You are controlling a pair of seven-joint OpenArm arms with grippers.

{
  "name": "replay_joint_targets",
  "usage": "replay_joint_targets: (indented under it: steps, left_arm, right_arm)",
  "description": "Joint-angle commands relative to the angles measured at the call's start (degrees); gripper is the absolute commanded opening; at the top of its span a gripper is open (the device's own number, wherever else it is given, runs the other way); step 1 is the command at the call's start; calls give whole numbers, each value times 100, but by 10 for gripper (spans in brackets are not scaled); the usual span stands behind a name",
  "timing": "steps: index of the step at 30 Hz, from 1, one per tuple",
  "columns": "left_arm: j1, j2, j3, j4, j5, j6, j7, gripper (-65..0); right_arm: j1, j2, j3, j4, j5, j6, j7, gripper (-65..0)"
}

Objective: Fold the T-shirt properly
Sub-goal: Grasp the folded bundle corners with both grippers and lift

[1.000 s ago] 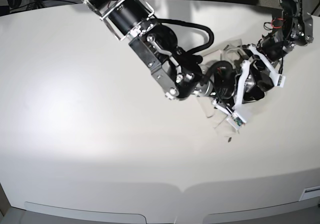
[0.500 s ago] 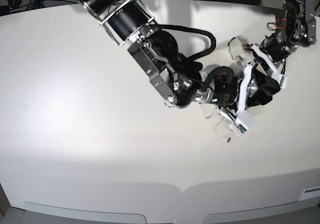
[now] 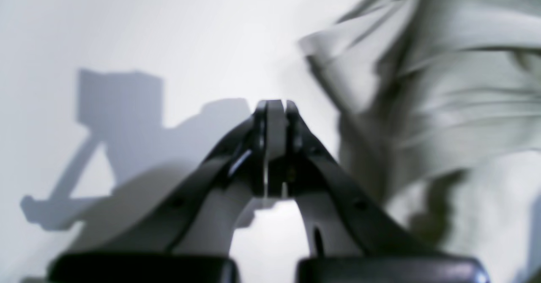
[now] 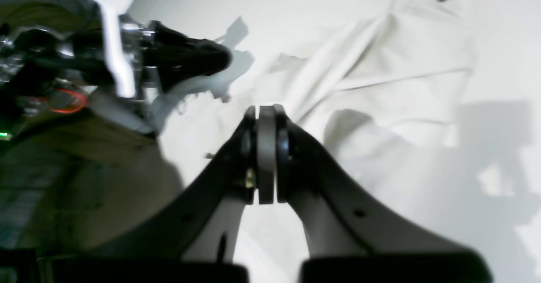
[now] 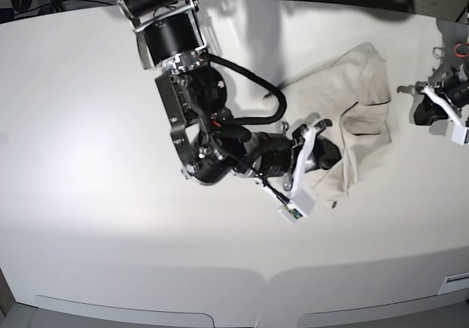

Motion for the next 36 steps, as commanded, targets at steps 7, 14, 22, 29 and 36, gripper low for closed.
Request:
replay_joint_targets:
  steps: [7, 14, 22, 29, 36]
  left_arm:
    - [424, -79, -37, 1456, -968, -83, 542, -650]
    - [1401, 310, -37, 2406, -931, -103, 267, -650]
    - [1434, 1617, 269, 2406, 1082, -201, -619, -650]
    - [1010, 2177, 686, 1991, 2824, 337, -1134, -650]
    - [114, 2074, 673, 964, 3794, 841, -1405, -650]
  right_arm:
    - [-433, -68, -2, 50, -710, 37, 680, -650]
    - [-374, -68, 2, 52, -802, 31, 699, -650]
    - [-354, -68, 2, 52, -807, 11, 673, -650]
    - [-354, -68, 2, 55, -796, 4, 496, -650]
    - [-354, -68, 4, 55, -791, 4, 413, -650]
